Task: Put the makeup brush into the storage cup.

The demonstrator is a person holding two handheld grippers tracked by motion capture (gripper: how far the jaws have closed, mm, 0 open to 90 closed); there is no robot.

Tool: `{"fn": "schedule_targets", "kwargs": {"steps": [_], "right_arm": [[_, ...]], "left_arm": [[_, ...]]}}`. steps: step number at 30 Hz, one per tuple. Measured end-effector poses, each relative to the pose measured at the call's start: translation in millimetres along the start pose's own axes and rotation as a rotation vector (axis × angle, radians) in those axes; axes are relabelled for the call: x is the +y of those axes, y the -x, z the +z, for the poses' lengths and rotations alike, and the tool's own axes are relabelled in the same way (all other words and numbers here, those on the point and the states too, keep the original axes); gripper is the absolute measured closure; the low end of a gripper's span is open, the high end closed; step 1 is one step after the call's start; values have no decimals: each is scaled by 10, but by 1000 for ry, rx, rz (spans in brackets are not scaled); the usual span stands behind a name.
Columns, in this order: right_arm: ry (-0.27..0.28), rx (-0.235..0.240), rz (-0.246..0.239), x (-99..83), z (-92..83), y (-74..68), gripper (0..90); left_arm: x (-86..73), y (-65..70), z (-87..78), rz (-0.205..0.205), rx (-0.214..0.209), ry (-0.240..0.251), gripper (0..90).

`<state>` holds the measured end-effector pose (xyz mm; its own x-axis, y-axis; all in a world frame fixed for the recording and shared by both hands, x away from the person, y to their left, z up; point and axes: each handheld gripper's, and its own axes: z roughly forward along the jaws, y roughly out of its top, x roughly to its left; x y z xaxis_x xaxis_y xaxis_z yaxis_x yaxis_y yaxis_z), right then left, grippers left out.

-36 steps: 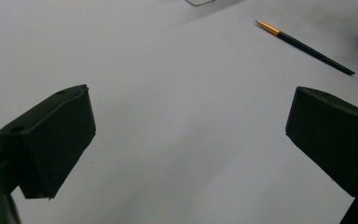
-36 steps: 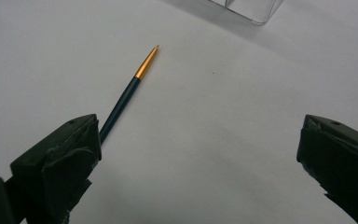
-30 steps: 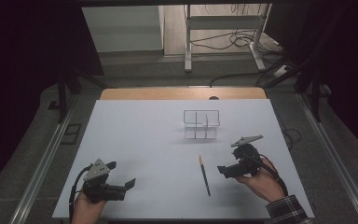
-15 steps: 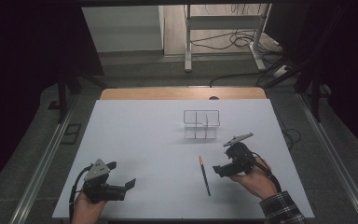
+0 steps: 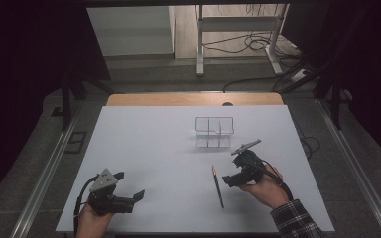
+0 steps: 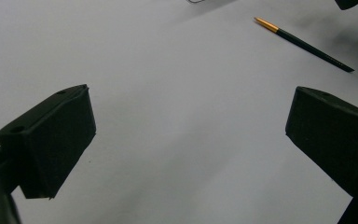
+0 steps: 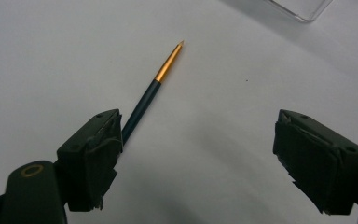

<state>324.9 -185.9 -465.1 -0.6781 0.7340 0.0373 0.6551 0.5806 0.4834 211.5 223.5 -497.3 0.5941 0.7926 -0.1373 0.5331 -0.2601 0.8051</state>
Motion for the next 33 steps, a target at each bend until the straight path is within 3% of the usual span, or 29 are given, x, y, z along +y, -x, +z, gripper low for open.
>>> {"fn": "schedule_targets", "kwargs": {"steps": [33], "right_arm": [[-59, 0, -70, 266, 288, -217, 229]], "left_arm": [[0, -1, 5, 6, -4, -6, 18]]}}
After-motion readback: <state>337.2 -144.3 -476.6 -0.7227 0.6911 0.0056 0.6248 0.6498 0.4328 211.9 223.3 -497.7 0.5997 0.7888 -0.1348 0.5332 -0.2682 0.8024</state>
